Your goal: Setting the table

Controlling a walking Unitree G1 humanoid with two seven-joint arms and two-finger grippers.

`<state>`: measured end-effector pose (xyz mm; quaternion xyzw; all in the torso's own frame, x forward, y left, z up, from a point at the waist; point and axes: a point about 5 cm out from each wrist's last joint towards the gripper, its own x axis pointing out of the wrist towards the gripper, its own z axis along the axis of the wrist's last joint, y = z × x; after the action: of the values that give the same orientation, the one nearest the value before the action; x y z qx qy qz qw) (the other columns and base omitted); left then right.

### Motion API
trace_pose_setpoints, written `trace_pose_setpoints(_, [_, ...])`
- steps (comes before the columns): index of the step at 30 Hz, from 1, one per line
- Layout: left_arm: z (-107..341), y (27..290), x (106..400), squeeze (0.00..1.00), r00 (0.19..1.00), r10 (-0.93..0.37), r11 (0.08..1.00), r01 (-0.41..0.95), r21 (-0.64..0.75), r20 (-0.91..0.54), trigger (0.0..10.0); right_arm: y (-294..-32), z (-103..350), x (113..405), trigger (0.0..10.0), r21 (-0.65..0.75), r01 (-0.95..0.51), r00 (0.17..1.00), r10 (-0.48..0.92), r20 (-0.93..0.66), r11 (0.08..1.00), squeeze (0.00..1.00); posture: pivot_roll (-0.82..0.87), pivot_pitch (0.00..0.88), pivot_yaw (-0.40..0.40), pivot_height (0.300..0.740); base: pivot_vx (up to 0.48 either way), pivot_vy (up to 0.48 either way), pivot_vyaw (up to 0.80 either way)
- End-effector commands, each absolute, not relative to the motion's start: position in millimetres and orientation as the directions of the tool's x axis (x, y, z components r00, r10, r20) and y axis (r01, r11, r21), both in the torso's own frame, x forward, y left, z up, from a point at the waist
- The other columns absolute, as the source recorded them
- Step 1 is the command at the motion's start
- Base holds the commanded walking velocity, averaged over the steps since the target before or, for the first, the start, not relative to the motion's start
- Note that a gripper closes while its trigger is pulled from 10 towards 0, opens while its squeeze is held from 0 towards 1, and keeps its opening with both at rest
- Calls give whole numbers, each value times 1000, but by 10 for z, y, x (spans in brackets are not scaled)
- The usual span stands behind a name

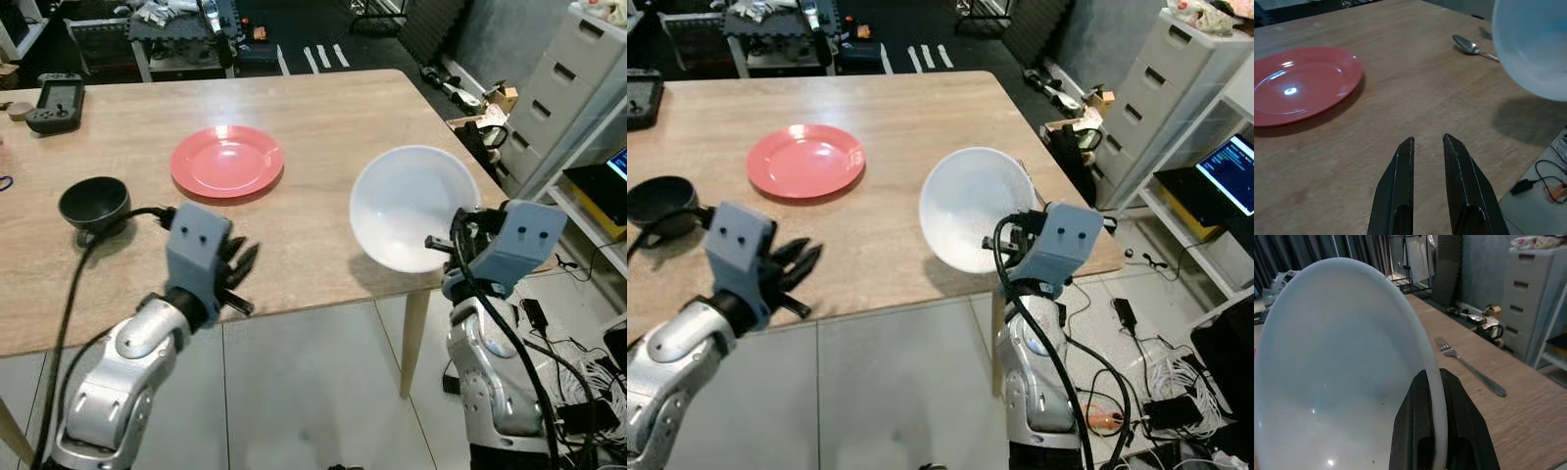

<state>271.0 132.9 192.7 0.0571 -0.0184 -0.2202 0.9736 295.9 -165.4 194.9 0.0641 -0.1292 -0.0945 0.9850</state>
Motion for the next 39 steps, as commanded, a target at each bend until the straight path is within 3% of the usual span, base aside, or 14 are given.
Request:
trace_pose_setpoints(1, [1919,1318,2700,0,910,-415,902,407,146,23,10000,-1706,1916,2963,10000,138,196,944,-225,241,971,0,25,71,38,740,0,0,0])
trace_pose_setpoints(6, [1891,1435,2795,0,950,-311,944,307,119,20,10000,-1701,1943,3017,10000,112,188,944,-211,254,976,0,22,71,30,740,0,0,0])
trace_pose_setpoints(20, [1862,1512,2816,0,978,-208,973,202,111,37,10000,-1613,1867,3007,10000,105,154,954,-176,242,982,0,20,71,24,740,0,0,0])
trace_pose_setpoints(39, [1895,1527,2857,0,980,-191,978,184,100,59,10000,-1610,1830,3046,10000,99,147,958,-167,232,984,0,20,57,27,740,-361,0,0])
